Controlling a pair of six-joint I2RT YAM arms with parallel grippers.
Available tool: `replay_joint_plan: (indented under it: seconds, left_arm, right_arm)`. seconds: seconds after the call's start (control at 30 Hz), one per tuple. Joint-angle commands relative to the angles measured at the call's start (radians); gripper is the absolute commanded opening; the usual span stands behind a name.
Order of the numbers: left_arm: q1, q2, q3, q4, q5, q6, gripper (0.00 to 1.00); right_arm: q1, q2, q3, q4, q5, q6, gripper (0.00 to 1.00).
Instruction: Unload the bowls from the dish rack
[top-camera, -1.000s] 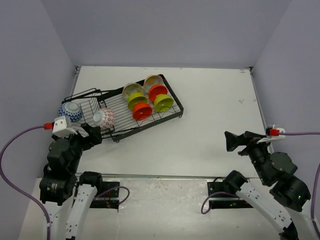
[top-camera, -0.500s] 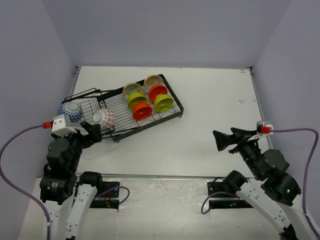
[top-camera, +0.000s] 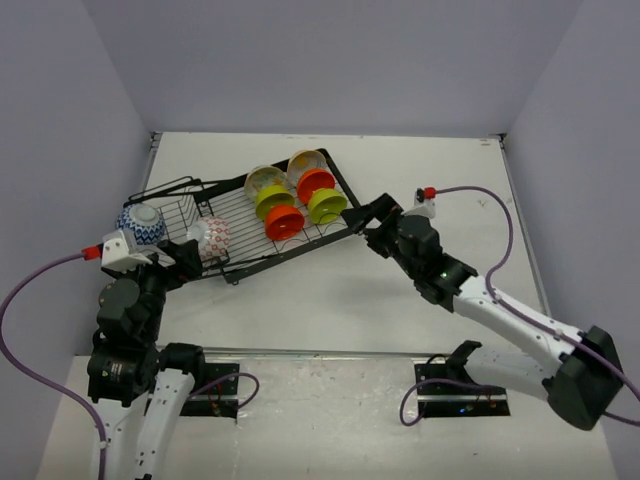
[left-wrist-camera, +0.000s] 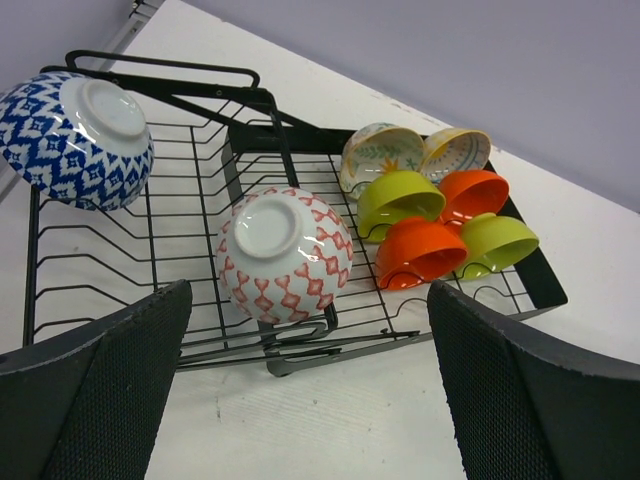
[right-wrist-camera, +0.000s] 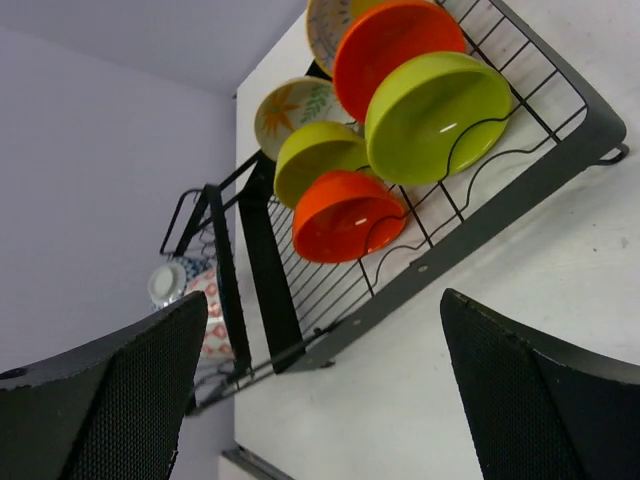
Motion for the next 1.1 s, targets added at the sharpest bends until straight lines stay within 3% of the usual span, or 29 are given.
replay_joint_plan:
  seconds: [0.0, 0.13, 0.27, 0.43, 0.73, 1.07]
  left_arm:
    - [-0.004, -0.015, -0.006, 0.055, -0.008, -0.007, 1.00]
    - [-0.004, -0.037, -0.009, 0.060, 0.001, -0.004, 1.00]
    - [-0.004, -0.061, -0.014, 0.066, 0.018, 0.000, 1.00]
    - [-0.004, -0.072, -0.015, 0.071, 0.026, 0.003, 1.00]
    - [-0.004, -0.081, -0.018, 0.074, 0.035, 0.007, 1.00]
    - [-0.004, -0.081, -0.020, 0.080, 0.049, 0.011, 1.00]
  right_arm:
    - [0.001, 0.144, 0.127, 0.111, 0.146, 0.257, 0.99]
    - [0.001, 0.325, 0.202, 0.103, 0.212, 0.375, 0.88]
    - [0.000, 0.486, 0.265, 0.180, 0.208, 0.351, 0.79]
    - [-0.009, 0.598, 0.311, 0.234, 0.166, 0.372, 0.59]
    - [-0.037, 0.756, 0.384, 0.234, 0.129, 0.423, 0.59]
    - [-0.072, 0.874, 0.402, 0.367, 0.059, 0.406, 0.57]
